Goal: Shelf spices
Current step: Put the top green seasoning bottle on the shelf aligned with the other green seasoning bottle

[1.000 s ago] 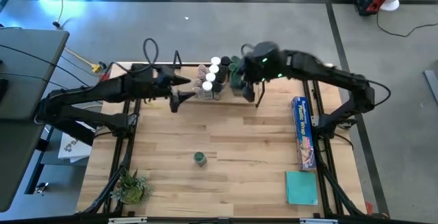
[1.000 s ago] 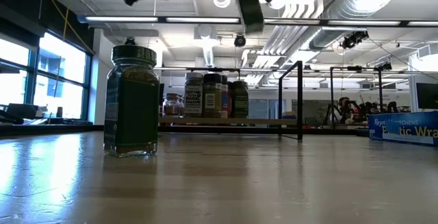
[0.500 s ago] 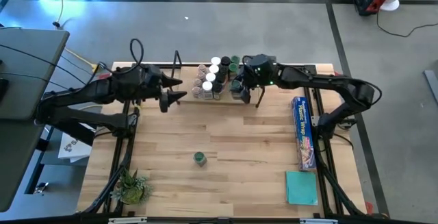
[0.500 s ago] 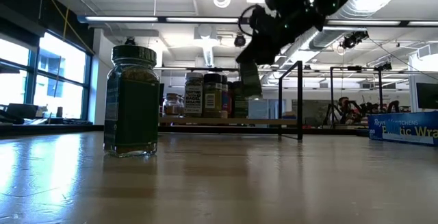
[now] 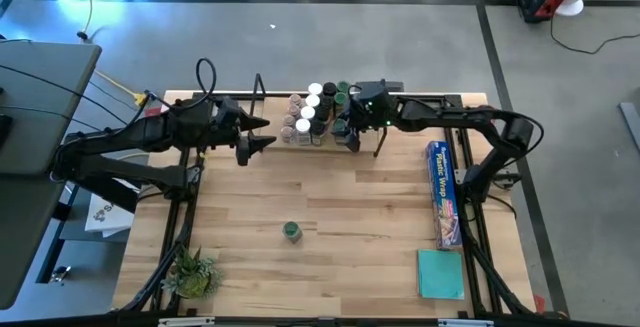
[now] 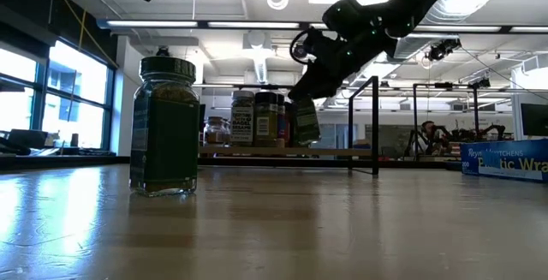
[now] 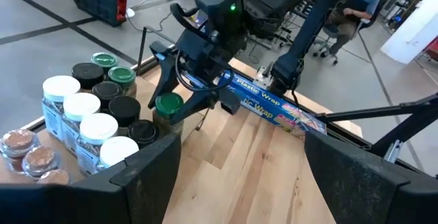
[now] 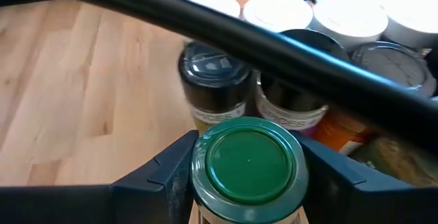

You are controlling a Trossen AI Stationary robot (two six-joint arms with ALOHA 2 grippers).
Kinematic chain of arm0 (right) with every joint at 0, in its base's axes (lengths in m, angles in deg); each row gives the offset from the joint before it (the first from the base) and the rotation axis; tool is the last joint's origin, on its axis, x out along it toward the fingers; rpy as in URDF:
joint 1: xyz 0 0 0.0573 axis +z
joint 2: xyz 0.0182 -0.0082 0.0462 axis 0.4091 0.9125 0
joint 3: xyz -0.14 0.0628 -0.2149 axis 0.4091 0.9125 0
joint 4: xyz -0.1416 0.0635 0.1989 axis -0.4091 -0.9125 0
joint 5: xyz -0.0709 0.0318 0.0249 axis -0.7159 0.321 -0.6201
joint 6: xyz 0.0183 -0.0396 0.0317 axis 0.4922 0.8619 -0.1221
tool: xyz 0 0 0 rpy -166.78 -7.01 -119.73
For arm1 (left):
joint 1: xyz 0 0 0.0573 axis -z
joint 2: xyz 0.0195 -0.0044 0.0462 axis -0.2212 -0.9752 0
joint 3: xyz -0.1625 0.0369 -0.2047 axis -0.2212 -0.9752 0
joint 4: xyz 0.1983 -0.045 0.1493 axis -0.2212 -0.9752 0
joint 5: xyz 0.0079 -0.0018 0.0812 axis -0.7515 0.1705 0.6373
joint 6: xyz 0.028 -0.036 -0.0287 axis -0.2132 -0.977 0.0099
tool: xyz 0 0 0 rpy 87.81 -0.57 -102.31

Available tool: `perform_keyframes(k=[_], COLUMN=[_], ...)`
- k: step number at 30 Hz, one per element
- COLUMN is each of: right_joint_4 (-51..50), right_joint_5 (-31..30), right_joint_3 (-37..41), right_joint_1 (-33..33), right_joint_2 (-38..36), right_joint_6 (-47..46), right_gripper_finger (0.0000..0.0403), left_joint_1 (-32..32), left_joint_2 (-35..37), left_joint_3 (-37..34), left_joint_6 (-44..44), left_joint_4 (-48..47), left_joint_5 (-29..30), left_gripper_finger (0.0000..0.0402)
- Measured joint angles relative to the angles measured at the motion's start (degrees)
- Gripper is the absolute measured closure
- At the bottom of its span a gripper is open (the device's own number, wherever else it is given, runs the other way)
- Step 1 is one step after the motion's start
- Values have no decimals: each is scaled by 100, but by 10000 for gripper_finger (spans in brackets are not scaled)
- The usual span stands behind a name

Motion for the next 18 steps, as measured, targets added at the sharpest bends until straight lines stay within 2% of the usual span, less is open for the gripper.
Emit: perform_keyframes(k=[5, 11, 18], right_joint_4=[17, 34, 64], right_joint_5=[-115, -193, -244], right_joint_3=[0, -2, -17], right_joint_1=[-67, -184, -220], right_joint_2=[68, 71, 71], right_joint_6=[42, 63, 600], right_gripper_finger=[186, 180, 178], left_joint_1=[0, 0, 0], left_joint_2=[0, 0, 0], left_joint_3=[0, 0, 0], left_joint_6=[-34, -34, -35], left_joint_4=[-3, -1, 0], left_joint_5=[1, 1, -2], left_gripper_finger=[94, 94, 94])
